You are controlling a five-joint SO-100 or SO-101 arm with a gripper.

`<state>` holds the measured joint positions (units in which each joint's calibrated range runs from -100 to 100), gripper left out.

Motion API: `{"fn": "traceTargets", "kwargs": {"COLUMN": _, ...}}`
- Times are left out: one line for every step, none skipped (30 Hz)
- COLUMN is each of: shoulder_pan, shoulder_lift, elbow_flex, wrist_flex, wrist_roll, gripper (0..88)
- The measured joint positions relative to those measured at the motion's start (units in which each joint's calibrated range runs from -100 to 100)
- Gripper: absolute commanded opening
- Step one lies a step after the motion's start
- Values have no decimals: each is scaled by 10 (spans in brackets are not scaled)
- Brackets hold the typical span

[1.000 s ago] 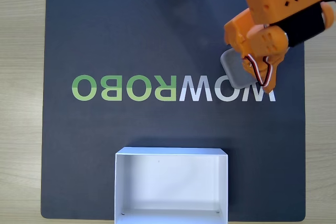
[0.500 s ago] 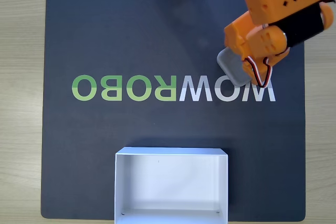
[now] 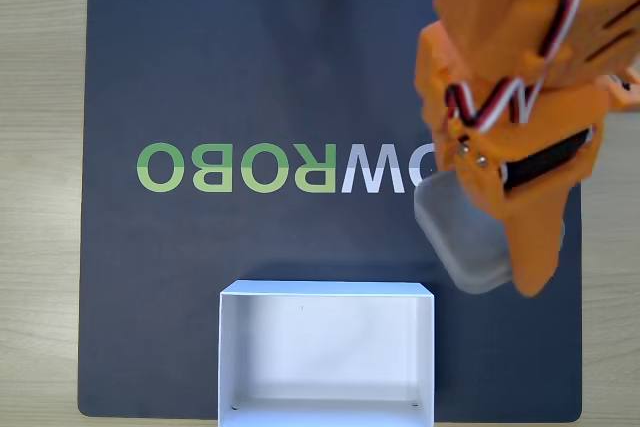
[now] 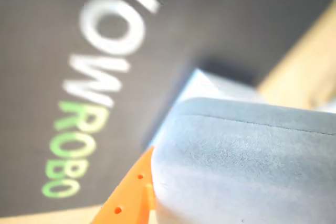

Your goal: Grab the usb to bin

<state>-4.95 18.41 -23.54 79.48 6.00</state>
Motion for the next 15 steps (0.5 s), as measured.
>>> {"fn": "traceTargets", "kwargs": {"shoulder_pan": 16, "shoulder_lift": -11, "elbow_flex": -15, "wrist_flex": 0, "wrist_roll": 0, "gripper": 133}}
{"fn": "traceTargets", "kwargs": {"shoulder_pan": 33, "shoulder_lift": -20, "elbow_flex": -28, "wrist_flex": 0, "wrist_roll": 0, "gripper": 133}}
{"fn": "traceTargets", "kwargs": {"shoulder_pan": 49, "shoulder_lift": -28, "elbow_flex": -41, "wrist_flex": 1, "wrist_roll": 0, "gripper": 133}}
{"fn": "traceTargets", "kwargs": {"shoulder_pan": 65, "shoulder_lift": -36, "elbow_flex": -47, "wrist_flex": 2, "wrist_roll": 0, "gripper": 133}}
{"fn": "traceTargets", "kwargs": {"shoulder_pan": 80, "shoulder_lift": -43, "elbow_flex": -52, "wrist_flex": 2, "wrist_roll": 0, "gripper": 133}}
{"fn": "traceTargets", "kwargs": {"shoulder_pan": 96, "shoulder_lift": -48, "elbow_flex": -53, "wrist_flex": 2, "wrist_roll": 0, "gripper": 133}}
{"fn": "traceTargets", "kwargs": {"shoulder_pan": 111, "shoulder_lift": -53, "elbow_flex": -53, "wrist_flex": 2, "wrist_roll": 0, "gripper": 133}}
{"fn": "traceTargets", "kwargs": {"shoulder_pan": 129, "shoulder_lift": -56, "elbow_flex": -53, "wrist_flex": 2, "wrist_roll": 0, "gripper": 133}}
{"fn": "traceTargets", "kwargs": {"shoulder_pan": 151, "shoulder_lift": -57, "elbow_flex": -53, "wrist_flex": 2, "wrist_roll": 0, "gripper": 133}}
{"fn": "traceTargets", "kwargs": {"shoulder_pan": 166, "shoulder_lift": -57, "elbow_flex": -55, "wrist_flex": 2, "wrist_roll": 0, "gripper": 132}}
{"fn": "traceTargets", "kwargs": {"shoulder_pan": 181, "shoulder_lift": -57, "elbow_flex": -56, "wrist_flex": 1, "wrist_roll": 0, "gripper": 132}}
{"fn": "traceTargets", "kwargs": {"shoulder_pan": 196, "shoulder_lift": -57, "elbow_flex": -56, "wrist_flex": -3, "wrist_roll": 0, "gripper": 132}}
{"fn": "traceTargets", "kwargs": {"shoulder_pan": 208, "shoulder_lift": -57, "elbow_flex": -56, "wrist_flex": -9, "wrist_roll": 0, "gripper": 132}}
{"fn": "traceTargets", "kwargs": {"shoulder_pan": 219, "shoulder_lift": -55, "elbow_flex": -58, "wrist_flex": -16, "wrist_roll": 0, "gripper": 131}}
{"fn": "traceTargets", "kwargs": {"shoulder_pan": 224, "shoulder_lift": -46, "elbow_flex": -62, "wrist_flex": -25, "wrist_roll": 0, "gripper": 132}}
